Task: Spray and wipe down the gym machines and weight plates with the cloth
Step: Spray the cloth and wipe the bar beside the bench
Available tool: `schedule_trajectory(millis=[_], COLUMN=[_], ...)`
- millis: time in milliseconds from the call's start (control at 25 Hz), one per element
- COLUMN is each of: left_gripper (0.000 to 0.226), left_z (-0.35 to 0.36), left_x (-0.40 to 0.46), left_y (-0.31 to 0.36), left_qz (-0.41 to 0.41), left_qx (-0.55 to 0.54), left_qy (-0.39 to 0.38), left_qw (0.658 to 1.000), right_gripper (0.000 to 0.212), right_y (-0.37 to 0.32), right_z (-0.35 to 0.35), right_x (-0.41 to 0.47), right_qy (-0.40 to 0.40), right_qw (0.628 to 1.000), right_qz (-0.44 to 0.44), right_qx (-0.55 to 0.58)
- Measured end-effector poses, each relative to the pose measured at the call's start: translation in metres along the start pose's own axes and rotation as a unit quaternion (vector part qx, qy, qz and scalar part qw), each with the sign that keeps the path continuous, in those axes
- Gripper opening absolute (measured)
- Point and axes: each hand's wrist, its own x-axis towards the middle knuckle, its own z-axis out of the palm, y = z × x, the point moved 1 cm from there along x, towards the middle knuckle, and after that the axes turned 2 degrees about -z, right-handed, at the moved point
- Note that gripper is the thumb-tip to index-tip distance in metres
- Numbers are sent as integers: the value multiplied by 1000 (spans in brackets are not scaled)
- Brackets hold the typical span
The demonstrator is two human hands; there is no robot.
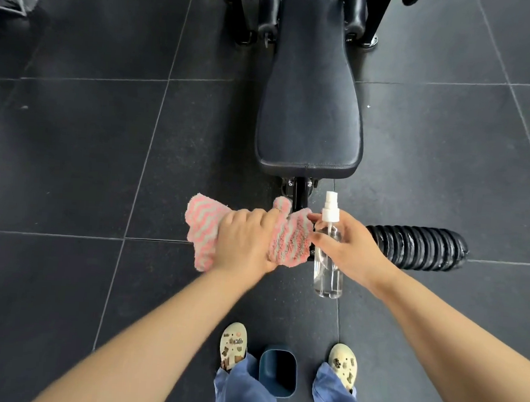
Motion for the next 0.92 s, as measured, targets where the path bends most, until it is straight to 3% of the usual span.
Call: schedule_trajectory(millis=[80,120,200,280,360,440,520,600,680,800,920], left_gripper=[98,104,108,95,73,62,65,63,60,66,72], left_z=[23,30,36,27,4,-6,-15,-20,-21,-20,-6], left_x=[-19,-22,-20,-12,7,37,70,86,83,53,24], left_y=[24,32,40,40,35,25,20,22,23,21,25], left_qz=[-58,-78,-105,-86,-17,65,88,95,95,109,138], left_qx=[11,1,-22,-30,-17,-53,-149,-198,-190,-81,-33], left_qy=[145,180,198,183,80,-126,-359,-472,-453,-235,-68], left_qw=[988,981,974,979,996,988,917,854,866,962,988], right_gripper=[14,16,21,24,28,38,31,7,5,29,41], right_y=[1,2,4,6,5,5,4,-1,-4,-4,5], right_z=[0,1,1,2,3,4,3,2,-1,-12,-38], right_x=[1,2,4,4,3,2,3,2,-4,-19,-38], right_qy=[4,7,0,-8,-13,-16,-15,-14,-21,-5,71], right_qw=[1000,1000,1000,1000,1000,1000,999,998,996,997,997], right_qz=[-1,-3,-5,-9,-17,-18,-20,-29,-34,-46,-37], right_qx=[-7,-11,-15,-9,-10,-13,-30,-60,-84,-55,-15])
